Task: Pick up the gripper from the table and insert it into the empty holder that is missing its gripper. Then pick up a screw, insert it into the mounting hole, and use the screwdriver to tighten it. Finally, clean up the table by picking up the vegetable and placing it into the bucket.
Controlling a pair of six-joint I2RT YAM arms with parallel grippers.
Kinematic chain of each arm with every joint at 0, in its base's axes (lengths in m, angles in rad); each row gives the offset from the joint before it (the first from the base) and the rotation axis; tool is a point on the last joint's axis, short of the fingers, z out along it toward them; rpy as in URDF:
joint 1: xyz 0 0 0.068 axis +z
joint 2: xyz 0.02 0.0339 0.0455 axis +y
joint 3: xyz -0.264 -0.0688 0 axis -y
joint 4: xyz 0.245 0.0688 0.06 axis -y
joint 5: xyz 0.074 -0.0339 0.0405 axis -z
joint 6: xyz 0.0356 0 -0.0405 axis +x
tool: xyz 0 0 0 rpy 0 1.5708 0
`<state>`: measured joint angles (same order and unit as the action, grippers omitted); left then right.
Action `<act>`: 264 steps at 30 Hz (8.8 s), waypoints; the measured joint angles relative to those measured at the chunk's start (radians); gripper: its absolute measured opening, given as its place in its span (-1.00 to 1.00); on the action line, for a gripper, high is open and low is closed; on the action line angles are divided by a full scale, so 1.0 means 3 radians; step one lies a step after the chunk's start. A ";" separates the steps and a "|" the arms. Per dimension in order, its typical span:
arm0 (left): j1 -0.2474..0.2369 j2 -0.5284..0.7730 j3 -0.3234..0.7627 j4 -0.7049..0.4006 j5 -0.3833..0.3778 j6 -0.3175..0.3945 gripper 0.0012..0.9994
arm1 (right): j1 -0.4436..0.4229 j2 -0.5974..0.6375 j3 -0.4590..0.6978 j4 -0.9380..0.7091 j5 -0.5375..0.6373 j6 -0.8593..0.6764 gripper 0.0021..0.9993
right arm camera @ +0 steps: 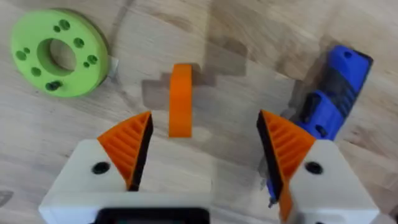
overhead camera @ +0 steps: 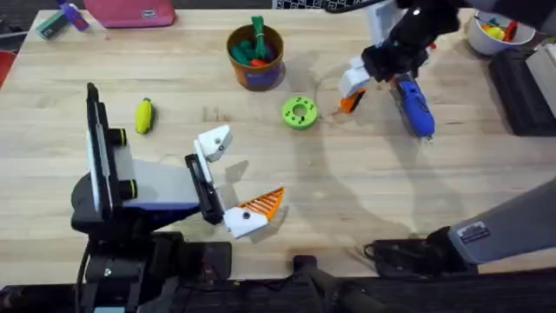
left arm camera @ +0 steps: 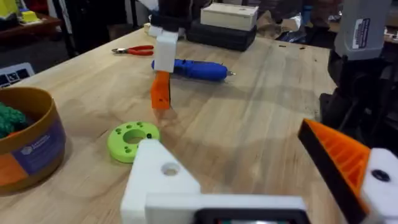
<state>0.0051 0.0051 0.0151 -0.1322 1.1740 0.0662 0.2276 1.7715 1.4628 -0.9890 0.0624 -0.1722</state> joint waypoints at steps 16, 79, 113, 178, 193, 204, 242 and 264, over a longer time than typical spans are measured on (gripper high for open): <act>0.0000 0.0001 0.0000 0.0000 0.0000 0.0000 0.94 | 0.0089 0.0334 0.0001 0.0091 -0.0013 0.0077 -0.08; 0.0000 0.0000 0.0000 0.0000 0.0000 0.0000 0.94 | 0.0344 -0.1596 -0.3110 0.5024 -0.3970 0.3768 -0.99; 0.0000 0.0000 0.0000 0.0000 0.0000 0.0000 0.94 | 0.0559 -0.0714 -0.2909 0.5469 -0.4750 0.4044 -0.99; 0.0000 0.0001 0.0000 0.0004 -0.0046 -0.0071 0.94 | 0.1039 -0.0501 -0.2730 0.5928 -0.4207 0.4518 -0.99; 0.0000 0.0001 0.0000 0.0013 -0.0095 -0.0072 0.94 | 0.1134 -0.0251 -0.2730 0.6521 -0.4115 0.4842 -0.99; 0.0000 0.0000 0.0000 0.0011 -0.0080 -0.0073 0.94 | 0.1167 -0.0219 -0.2729 0.6609 -0.4114 0.4905 -0.99; 0.0000 0.0001 0.0000 0.0010 -0.0081 -0.0075 0.94 | 0.1273 -0.0219 -0.2725 0.6614 -0.3941 0.4912 -0.99; 0.0000 0.0000 0.0000 0.0017 -0.0114 -0.0047 0.94 | 0.1253 -0.0187 -0.2528 0.6310 -0.4124 0.4727 -0.99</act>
<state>0.0051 0.0051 0.0151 -0.1272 1.1397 0.0521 0.6037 1.7153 0.7044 0.9039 -1.1748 1.2459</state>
